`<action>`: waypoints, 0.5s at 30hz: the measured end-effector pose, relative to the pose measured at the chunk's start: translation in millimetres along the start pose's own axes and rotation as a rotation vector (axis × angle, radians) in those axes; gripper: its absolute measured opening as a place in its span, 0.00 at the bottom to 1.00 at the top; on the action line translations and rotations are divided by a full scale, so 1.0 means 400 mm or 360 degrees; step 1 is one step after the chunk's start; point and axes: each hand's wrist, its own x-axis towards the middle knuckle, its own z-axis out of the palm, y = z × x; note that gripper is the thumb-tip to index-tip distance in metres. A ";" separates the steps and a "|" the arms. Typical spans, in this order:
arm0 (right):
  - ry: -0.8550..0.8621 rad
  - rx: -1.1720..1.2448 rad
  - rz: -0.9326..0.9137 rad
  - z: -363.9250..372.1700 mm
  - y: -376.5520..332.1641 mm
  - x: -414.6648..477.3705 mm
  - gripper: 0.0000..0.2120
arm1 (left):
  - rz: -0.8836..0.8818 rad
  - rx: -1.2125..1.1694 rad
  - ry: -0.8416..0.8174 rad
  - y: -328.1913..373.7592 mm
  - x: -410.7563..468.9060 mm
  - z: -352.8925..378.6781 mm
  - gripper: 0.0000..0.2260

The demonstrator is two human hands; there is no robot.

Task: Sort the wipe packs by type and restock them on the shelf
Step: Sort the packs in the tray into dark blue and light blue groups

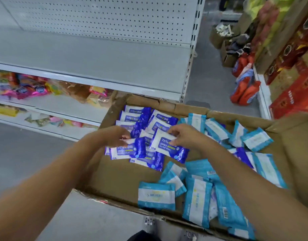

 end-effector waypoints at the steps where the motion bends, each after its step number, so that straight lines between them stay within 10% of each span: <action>1: -0.0044 0.0011 -0.0025 0.049 -0.034 0.031 0.22 | -0.0046 0.0017 0.0013 -0.034 -0.001 0.015 0.16; 15: 0.0174 -0.0418 0.0048 0.244 -0.084 0.108 0.20 | 0.0264 0.0163 0.0346 -0.093 0.068 0.082 0.19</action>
